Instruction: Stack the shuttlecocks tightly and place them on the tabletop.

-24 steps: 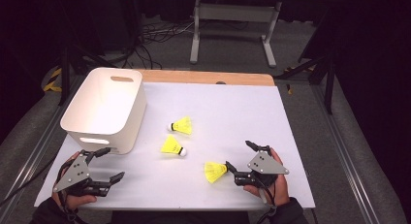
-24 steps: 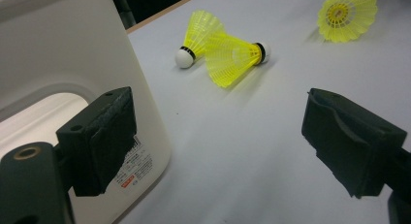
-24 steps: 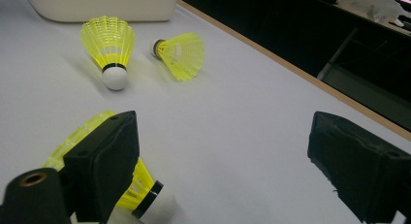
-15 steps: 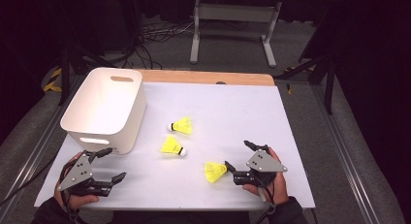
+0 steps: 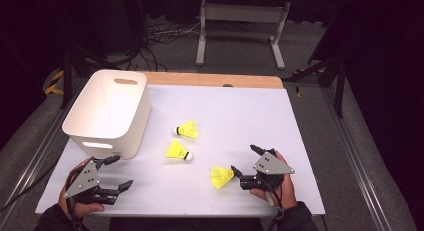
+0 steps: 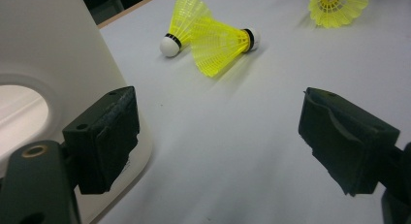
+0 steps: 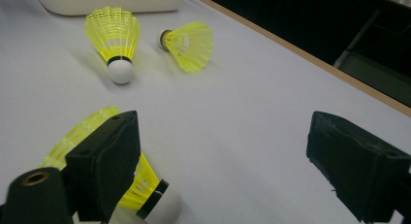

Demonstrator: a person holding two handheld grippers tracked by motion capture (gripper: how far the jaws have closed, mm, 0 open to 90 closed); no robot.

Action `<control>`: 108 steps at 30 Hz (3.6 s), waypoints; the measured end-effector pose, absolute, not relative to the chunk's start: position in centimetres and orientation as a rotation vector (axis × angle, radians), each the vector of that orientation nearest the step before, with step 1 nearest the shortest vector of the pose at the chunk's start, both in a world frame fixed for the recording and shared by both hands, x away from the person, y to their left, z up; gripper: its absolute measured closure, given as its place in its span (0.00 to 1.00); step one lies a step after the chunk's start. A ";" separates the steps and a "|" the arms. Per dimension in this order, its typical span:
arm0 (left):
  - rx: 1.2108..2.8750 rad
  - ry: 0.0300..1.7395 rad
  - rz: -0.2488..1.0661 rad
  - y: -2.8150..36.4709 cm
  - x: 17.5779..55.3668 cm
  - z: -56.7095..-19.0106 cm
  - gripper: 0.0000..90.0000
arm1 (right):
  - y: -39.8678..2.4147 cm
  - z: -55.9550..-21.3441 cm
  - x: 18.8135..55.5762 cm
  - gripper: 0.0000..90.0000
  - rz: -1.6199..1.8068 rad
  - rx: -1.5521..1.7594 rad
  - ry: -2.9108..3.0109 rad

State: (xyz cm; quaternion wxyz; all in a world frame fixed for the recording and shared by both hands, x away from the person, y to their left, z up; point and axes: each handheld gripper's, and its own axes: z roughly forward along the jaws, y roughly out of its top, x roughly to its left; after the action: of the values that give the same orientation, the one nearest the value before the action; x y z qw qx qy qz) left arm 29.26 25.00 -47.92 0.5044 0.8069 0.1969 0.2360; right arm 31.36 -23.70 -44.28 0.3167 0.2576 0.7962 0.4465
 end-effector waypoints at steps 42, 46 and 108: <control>1.984 0.457 0.522 24.3 29.5 -48.5 0.19 | -21.9 -42.8 34.7 0.26 1.142 0.683 2.208; 1.981 0.455 0.521 24.2 29.4 -48.5 0.18 | -21.6 -42.4 35.1 0.28 1.152 0.676 2.222; 1.992 0.449 0.526 24.5 29.0 -48.5 0.17 | -8.8 -45.0 45.9 0.99 0.822 0.638 2.715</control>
State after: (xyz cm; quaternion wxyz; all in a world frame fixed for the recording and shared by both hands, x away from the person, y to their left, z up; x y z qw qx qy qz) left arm 29.03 24.51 -48.47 0.4939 0.8214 0.1850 0.2170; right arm 45.91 -8.78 -44.96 0.1166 0.2178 0.9274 0.2808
